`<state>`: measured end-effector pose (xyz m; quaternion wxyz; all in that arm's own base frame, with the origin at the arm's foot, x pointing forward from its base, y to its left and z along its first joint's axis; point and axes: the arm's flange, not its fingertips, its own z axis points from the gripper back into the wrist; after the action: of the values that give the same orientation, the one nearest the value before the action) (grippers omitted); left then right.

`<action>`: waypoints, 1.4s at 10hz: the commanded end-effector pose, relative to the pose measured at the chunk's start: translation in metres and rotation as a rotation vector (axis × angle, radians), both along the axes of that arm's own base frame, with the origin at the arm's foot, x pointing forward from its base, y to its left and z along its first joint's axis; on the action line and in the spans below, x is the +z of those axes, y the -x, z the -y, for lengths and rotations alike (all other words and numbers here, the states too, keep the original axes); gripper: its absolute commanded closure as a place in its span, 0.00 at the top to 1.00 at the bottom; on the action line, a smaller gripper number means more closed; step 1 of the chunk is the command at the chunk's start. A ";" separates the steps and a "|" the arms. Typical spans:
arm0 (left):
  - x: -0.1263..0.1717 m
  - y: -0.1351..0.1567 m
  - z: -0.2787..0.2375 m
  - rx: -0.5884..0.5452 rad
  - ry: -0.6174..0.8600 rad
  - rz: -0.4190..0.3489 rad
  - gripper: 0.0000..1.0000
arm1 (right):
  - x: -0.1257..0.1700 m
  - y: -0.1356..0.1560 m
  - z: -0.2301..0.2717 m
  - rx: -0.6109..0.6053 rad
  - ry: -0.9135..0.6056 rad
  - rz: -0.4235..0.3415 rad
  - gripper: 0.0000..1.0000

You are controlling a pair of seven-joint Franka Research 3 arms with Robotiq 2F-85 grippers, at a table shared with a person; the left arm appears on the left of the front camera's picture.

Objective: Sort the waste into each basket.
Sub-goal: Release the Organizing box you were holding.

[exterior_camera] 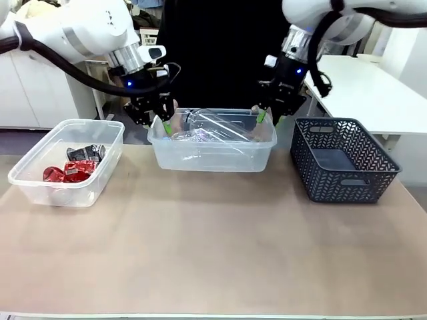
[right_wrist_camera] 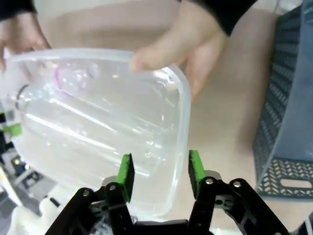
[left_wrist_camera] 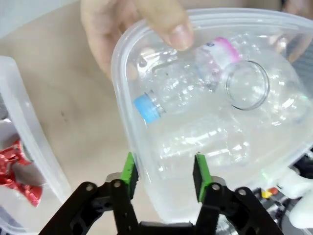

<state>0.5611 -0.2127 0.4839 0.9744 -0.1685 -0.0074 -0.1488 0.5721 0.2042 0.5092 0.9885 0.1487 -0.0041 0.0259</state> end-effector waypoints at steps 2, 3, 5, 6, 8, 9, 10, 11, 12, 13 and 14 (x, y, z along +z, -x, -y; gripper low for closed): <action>0.027 0.027 -0.006 0.014 -0.019 0.122 1.00 | 0.001 0.039 0.019 0.010 -0.024 0.158 1.00; 0.032 0.034 -0.007 0.003 -0.010 0.145 1.00 | 0.001 0.045 0.019 0.024 -0.042 0.177 1.00; 0.033 0.044 -0.013 0.004 0.010 0.159 1.00 | -0.003 0.059 0.021 0.033 -0.056 0.198 1.00; 0.032 0.046 -0.017 -0.009 0.035 0.150 1.00 | -0.003 0.062 0.023 0.039 -0.072 0.199 1.00; 0.040 0.037 -0.009 0.014 0.002 0.138 1.00 | 0.001 0.052 0.017 0.020 -0.024 0.174 1.00; 0.040 0.037 -0.009 0.014 0.002 0.138 1.00 | 0.001 0.052 0.017 0.020 -0.024 0.174 1.00; 0.040 0.037 -0.009 0.014 0.002 0.138 1.00 | 0.001 0.052 0.017 0.020 -0.024 0.174 1.00; 0.040 0.037 -0.009 0.014 0.002 0.138 1.00 | 0.001 0.052 0.017 0.020 -0.024 0.174 1.00; 0.040 0.037 -0.009 0.014 0.002 0.138 1.00 | 0.001 0.052 0.017 0.020 -0.024 0.174 1.00; 0.040 0.037 -0.009 0.014 0.002 0.138 1.00 | 0.001 0.052 0.017 0.020 -0.024 0.174 1.00; 0.040 0.037 -0.009 0.014 0.002 0.138 1.00 | 0.001 0.052 0.017 0.020 -0.024 0.174 1.00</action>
<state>0.5233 -0.2035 0.5220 0.9715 -0.1634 -0.0767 -0.1536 0.5176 0.1872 0.5068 0.9819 0.1607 -0.0855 0.0520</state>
